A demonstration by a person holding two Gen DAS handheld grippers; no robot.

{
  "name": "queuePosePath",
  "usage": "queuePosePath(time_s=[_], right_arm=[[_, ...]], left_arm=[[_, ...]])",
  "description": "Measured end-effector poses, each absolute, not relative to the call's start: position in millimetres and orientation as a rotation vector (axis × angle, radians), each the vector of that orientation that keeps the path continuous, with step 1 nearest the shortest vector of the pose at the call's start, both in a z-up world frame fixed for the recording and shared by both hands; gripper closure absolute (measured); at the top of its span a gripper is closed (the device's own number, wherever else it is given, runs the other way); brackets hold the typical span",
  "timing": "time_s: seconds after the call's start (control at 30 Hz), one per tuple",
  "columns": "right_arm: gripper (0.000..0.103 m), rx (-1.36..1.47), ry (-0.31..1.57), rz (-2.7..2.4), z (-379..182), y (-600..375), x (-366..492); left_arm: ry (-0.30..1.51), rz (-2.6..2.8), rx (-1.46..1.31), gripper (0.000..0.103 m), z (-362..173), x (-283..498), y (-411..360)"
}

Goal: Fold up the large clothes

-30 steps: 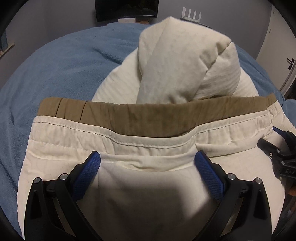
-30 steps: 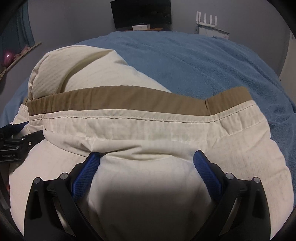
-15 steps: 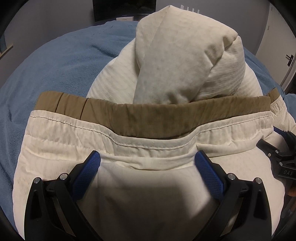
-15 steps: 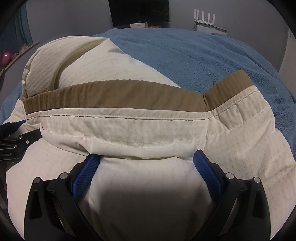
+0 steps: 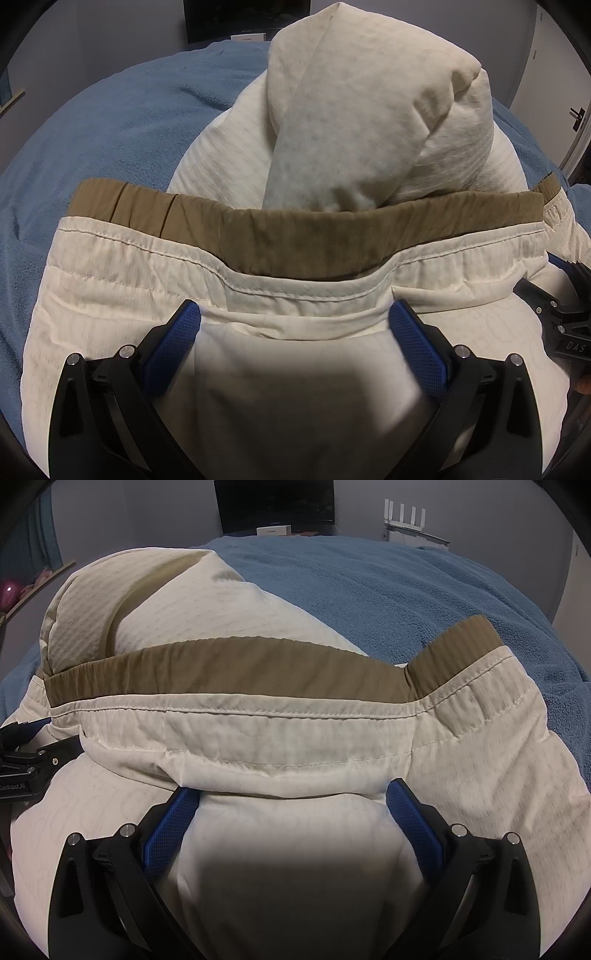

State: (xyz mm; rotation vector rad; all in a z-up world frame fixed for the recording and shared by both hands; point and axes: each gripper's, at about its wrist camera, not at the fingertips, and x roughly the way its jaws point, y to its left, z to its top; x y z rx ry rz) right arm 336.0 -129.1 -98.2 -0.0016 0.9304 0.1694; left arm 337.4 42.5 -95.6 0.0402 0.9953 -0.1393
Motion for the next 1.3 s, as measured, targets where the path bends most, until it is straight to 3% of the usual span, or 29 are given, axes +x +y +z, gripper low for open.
queuePosePath(time_s=[0.43, 0.73, 0.9, 1.13, 1.3], right_arm=[[0.006, 0.013, 0.901, 0.171, -94.1, -133.0, 330.4], [0.007, 0.004, 0.818, 0.016, -47.9, -185.7, 313.3], [0.008, 0.151, 0.943, -0.057, -73.6, -248.0, 331.7], [0.008, 0.232, 0.973, -0.115, -101.3, -268.1, 349.9], [0.008, 0.231, 0.945, -0.095, -90.3, -264.3, 336.2]], left_arm=[[0.938, -0.149, 0.020, 0.005, -88.3, 332.1, 48.6], [0.908, -0.148, -0.079, 0.006, -54.3, 306.6, 90.4], [0.952, -0.066, -0.160, 0.006, -59.4, 317.4, 122.8], [0.970, 0.045, -0.109, 0.005, -80.1, 345.8, 121.7], [0.907, 0.055, -0.082, 0.007, -69.4, 339.5, 117.9]])
